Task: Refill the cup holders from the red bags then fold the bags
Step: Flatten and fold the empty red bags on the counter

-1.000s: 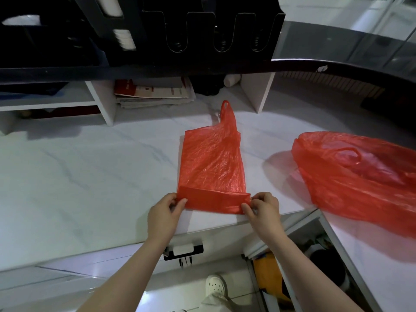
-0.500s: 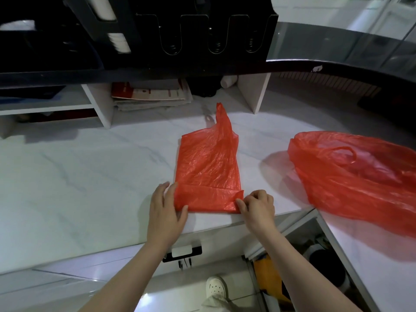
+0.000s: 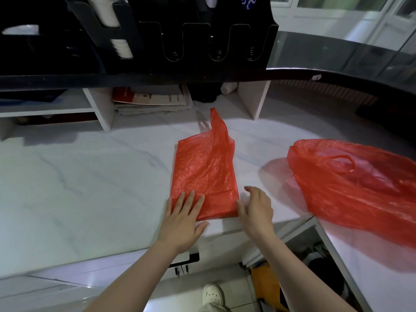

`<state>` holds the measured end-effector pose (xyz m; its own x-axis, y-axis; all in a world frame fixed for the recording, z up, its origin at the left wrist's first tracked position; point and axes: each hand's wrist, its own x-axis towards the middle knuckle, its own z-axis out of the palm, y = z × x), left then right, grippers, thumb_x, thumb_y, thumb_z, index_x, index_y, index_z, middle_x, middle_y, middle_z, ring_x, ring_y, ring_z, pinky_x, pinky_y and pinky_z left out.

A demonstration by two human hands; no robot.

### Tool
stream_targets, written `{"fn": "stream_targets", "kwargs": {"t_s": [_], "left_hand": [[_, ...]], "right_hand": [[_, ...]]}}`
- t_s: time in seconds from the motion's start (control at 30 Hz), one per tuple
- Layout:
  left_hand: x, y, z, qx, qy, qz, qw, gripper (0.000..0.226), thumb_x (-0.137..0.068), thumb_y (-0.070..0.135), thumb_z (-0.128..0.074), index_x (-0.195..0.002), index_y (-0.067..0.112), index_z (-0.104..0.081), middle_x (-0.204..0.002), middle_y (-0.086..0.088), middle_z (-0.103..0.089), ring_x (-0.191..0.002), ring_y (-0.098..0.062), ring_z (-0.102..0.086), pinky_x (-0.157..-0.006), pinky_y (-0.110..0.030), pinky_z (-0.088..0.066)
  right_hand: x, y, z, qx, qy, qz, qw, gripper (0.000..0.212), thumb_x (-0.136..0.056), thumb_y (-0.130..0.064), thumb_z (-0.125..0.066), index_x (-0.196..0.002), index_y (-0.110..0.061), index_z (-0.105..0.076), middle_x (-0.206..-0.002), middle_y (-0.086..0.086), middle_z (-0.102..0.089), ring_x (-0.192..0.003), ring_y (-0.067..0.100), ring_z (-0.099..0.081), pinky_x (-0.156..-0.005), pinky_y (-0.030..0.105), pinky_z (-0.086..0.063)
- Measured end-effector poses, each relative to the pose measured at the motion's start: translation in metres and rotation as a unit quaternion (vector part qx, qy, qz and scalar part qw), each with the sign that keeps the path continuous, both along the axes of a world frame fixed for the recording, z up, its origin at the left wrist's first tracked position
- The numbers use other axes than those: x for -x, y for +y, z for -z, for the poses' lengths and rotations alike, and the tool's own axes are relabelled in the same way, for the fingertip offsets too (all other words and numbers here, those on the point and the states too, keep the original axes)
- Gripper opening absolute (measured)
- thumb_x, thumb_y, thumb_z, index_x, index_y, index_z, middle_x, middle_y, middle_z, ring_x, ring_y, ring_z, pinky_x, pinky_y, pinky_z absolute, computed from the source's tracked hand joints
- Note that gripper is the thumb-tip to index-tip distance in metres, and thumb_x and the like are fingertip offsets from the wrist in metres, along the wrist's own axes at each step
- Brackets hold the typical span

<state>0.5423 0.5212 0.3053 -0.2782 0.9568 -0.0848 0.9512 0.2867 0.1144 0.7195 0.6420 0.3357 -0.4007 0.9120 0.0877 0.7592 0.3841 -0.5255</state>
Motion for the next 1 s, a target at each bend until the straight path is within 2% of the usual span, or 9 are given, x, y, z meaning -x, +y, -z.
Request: {"fn": "stream_targets", "kwargs": {"t_s": [0.1, 0.17, 0.23, 0.3, 0.37, 0.57, 0.7, 0.83, 1.0], "left_hand": [[-0.002, 0.002, 0.000, -0.006, -0.005, -0.002, 1.000, 0.071, -0.090, 0.068, -0.011, -0.143, 0.035, 0.022, -0.157, 0.004, 0.017, -0.145, -0.022, 0.018, -0.111, -0.045, 0.020], [-0.003, 0.002, -0.001, 0.000, -0.005, 0.002, 1.000, 0.072, -0.091, 0.063, -0.016, -0.148, 0.032, 0.017, -0.158, 0.003, 0.017, -0.144, -0.022, 0.020, -0.111, -0.046, 0.020], [-0.001, 0.002, 0.000, 0.004, -0.007, 0.006, 1.000, 0.072, -0.092, 0.059, -0.021, -0.148, 0.032, 0.016, -0.158, 0.002, 0.019, -0.143, -0.022, 0.023, -0.110, -0.046, 0.022], [0.000, 0.001, 0.001, -0.002, -0.008, 0.009, 1.000, 0.071, -0.091, 0.063, -0.019, -0.142, 0.038, 0.023, -0.157, 0.002, 0.021, -0.144, -0.023, 0.022, -0.109, -0.046, 0.023], [0.000, 0.000, 0.002, -0.014, -0.009, 0.009, 1.000, 0.066, -0.090, 0.067, -0.014, -0.139, 0.045, 0.025, -0.158, 0.002, 0.018, -0.145, -0.024, 0.019, -0.109, -0.046, 0.022], [0.001, -0.002, 0.003, -0.047, -0.025, -0.001, 0.999, 0.068, -0.086, 0.067, -0.009, -0.149, 0.042, -0.004, -0.160, 0.008, -0.004, -0.147, -0.016, 0.006, -0.111, -0.043, 0.018], [0.004, -0.005, 0.001, -0.063, -0.049, 0.001, 0.997, 0.072, -0.088, 0.068, -0.027, -0.150, 0.033, -0.017, -0.159, 0.007, -0.014, -0.146, -0.015, -0.005, -0.115, -0.042, 0.009], [0.009, -0.009, -0.007, -0.099, -0.111, 0.011, 0.989, 0.075, -0.080, 0.069, -0.049, -0.142, 0.029, -0.038, -0.143, -0.001, -0.034, -0.134, -0.021, -0.032, -0.116, -0.043, 0.000], [0.023, -0.019, -0.007, -0.094, -0.144, 0.061, 0.983, 0.081, -0.074, 0.071, -0.056, -0.141, 0.029, -0.037, -0.138, 0.000, -0.032, -0.134, -0.021, -0.028, -0.117, -0.040, 0.003]], "right_hand": [[0.014, -0.018, -0.002, -0.108, -0.080, -0.218, 0.967, 0.058, -0.099, -0.044, -0.033, -0.152, -0.025, -0.020, -0.159, -0.004, -0.009, -0.148, 0.020, -0.005, -0.120, 0.042, -0.005], [0.028, -0.030, 0.000, -0.148, -0.149, -0.293, 0.933, 0.061, -0.097, -0.049, -0.026, -0.151, -0.021, -0.024, -0.158, -0.002, -0.011, -0.147, 0.022, -0.009, -0.120, 0.044, -0.004], [0.037, -0.035, 0.004, -0.144, -0.208, -0.292, 0.922, 0.071, -0.093, -0.058, -0.016, -0.151, -0.017, -0.024, -0.158, 0.001, -0.011, -0.146, 0.023, -0.005, -0.118, 0.049, -0.002], [0.033, -0.032, 0.013, -0.095, -0.224, -0.273, 0.931, 0.085, -0.085, -0.070, 0.002, -0.153, -0.019, -0.003, -0.156, -0.003, 0.011, -0.143, 0.019, 0.020, -0.113, 0.044, 0.019], [0.020, -0.030, 0.022, -0.075, -0.229, -0.249, 0.938, 0.091, -0.078, -0.076, 0.010, -0.151, -0.022, 0.007, -0.153, -0.006, 0.020, -0.141, 0.018, 0.026, -0.109, 0.042, 0.025], [-0.001, -0.029, 0.022, -0.056, -0.255, -0.197, 0.945, 0.092, -0.078, -0.081, 0.005, -0.153, -0.028, 0.004, -0.159, -0.003, 0.008, -0.144, 0.025, 0.020, -0.113, 0.045, 0.016], [-0.007, -0.028, 0.009, -0.099, -0.191, -0.194, 0.957, 0.074, -0.081, -0.075, -0.035, -0.137, -0.029, -0.052, -0.134, 0.011, -0.054, -0.129, 0.042, -0.044, -0.105, 0.056, -0.036], [-0.020, -0.020, 0.013, -0.106, -0.164, -0.222, 0.955, 0.075, -0.076, -0.058, -0.064, -0.140, -0.023, -0.044, -0.128, 0.007, -0.052, -0.123, 0.030, -0.047, -0.104, 0.043, -0.041], [-0.031, -0.013, 0.014, -0.043, -0.127, -0.238, 0.962, 0.070, -0.080, -0.034, -0.068, -0.141, -0.018, -0.039, -0.135, 0.002, -0.043, -0.127, 0.020, -0.039, -0.105, 0.027, -0.034]]}}
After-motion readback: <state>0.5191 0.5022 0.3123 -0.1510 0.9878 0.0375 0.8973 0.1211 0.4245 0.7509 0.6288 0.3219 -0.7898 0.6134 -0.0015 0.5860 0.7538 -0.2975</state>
